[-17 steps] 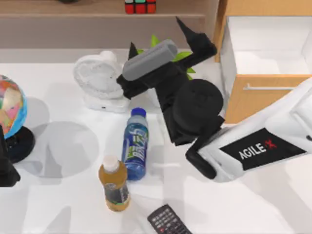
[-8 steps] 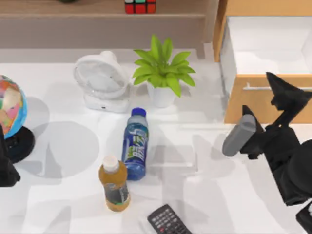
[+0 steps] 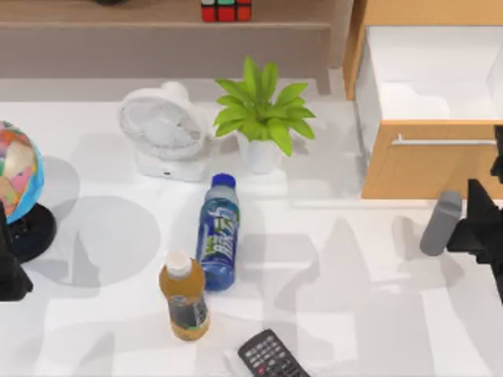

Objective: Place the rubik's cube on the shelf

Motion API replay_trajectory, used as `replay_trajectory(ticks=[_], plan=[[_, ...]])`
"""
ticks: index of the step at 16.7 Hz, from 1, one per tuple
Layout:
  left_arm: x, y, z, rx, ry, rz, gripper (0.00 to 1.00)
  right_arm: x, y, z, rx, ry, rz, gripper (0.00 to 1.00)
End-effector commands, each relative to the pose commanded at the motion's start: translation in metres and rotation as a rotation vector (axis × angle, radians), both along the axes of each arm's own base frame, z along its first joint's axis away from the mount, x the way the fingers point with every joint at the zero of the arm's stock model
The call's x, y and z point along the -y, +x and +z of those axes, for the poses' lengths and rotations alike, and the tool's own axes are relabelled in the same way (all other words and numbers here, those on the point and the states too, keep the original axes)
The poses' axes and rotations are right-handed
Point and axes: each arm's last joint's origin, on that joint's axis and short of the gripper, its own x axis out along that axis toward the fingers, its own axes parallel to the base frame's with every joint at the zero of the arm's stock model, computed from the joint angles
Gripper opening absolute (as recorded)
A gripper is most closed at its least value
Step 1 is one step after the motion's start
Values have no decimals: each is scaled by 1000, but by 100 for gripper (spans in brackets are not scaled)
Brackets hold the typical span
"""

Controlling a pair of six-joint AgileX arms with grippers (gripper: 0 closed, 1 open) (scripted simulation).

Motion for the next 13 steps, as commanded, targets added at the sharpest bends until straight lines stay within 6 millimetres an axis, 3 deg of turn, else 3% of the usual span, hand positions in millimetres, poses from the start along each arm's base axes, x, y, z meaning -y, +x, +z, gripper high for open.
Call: replay_trajectory(ticks=[4,13], plan=[[0,0,0,0,0,0,100,-1,1,-3,-12,-3,1,100],[0,0,0,0,0,0,100,0,25,0,0,0,0,100]])
